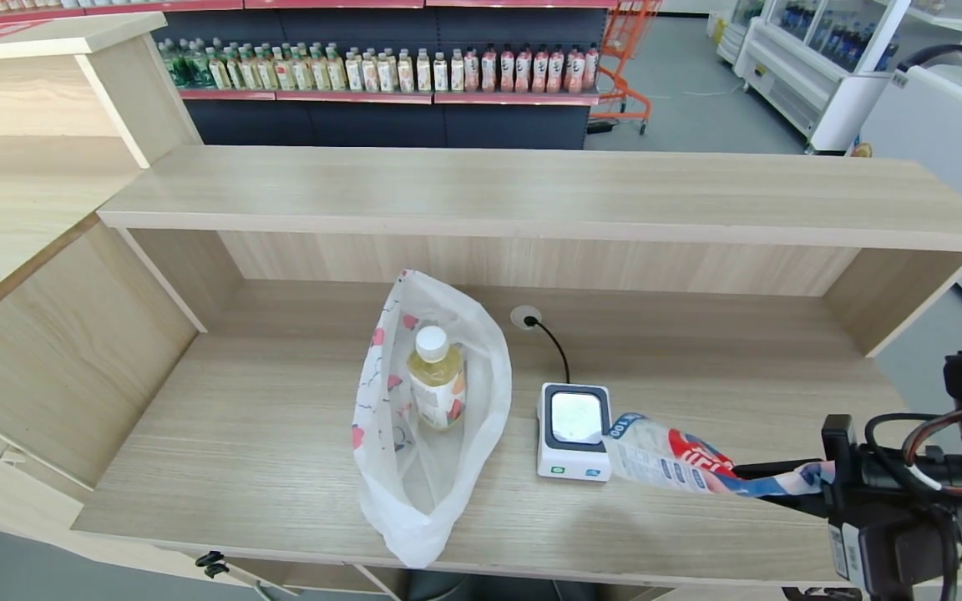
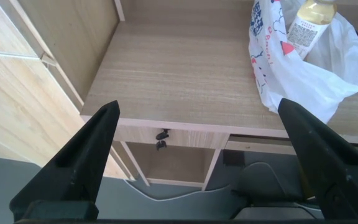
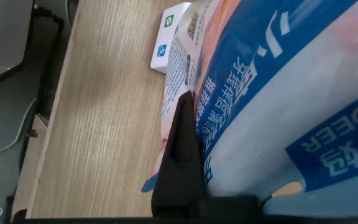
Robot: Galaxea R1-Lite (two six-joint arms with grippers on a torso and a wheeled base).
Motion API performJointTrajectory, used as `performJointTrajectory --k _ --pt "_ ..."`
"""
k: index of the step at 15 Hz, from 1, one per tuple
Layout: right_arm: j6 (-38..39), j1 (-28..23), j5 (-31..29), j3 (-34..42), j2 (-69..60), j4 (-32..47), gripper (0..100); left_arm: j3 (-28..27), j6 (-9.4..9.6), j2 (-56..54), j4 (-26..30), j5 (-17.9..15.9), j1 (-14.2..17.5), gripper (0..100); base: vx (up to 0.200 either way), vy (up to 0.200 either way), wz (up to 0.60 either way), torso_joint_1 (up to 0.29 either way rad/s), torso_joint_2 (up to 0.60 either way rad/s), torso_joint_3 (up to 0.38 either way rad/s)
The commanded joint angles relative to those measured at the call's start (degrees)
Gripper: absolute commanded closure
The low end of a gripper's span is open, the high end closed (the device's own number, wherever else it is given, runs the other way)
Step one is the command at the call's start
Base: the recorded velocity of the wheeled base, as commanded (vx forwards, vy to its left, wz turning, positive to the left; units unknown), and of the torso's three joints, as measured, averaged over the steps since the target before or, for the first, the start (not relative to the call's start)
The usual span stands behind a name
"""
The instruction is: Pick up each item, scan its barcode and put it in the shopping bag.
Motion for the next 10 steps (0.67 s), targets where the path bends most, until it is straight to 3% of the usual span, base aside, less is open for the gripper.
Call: performJointTrajectory --k 1,3,10 --pt "-0.01 1.5 -0.26 -0.4 4.92 -1.97 100 0.01 0.0 -0.02 -0.01 0.04 0.0 0 0.0 0.0 0.0 0.0 0.0 0.0" --pt "-0.01 2.55 0.53 0.13 8.0 -7.68 100 0.01 0.0 -0.02 -0.01 0.04 0.0 0 0.0 0.0 0.0 0.0 0.0 0.0" --pt "-1.68 1.85 2.46 -1.63 14.94 -14.27 100 0.01 0.0 -0.02 -0.01 0.04 0.0 0 0.0 0.0 0.0 0.0 0.0 0.0"
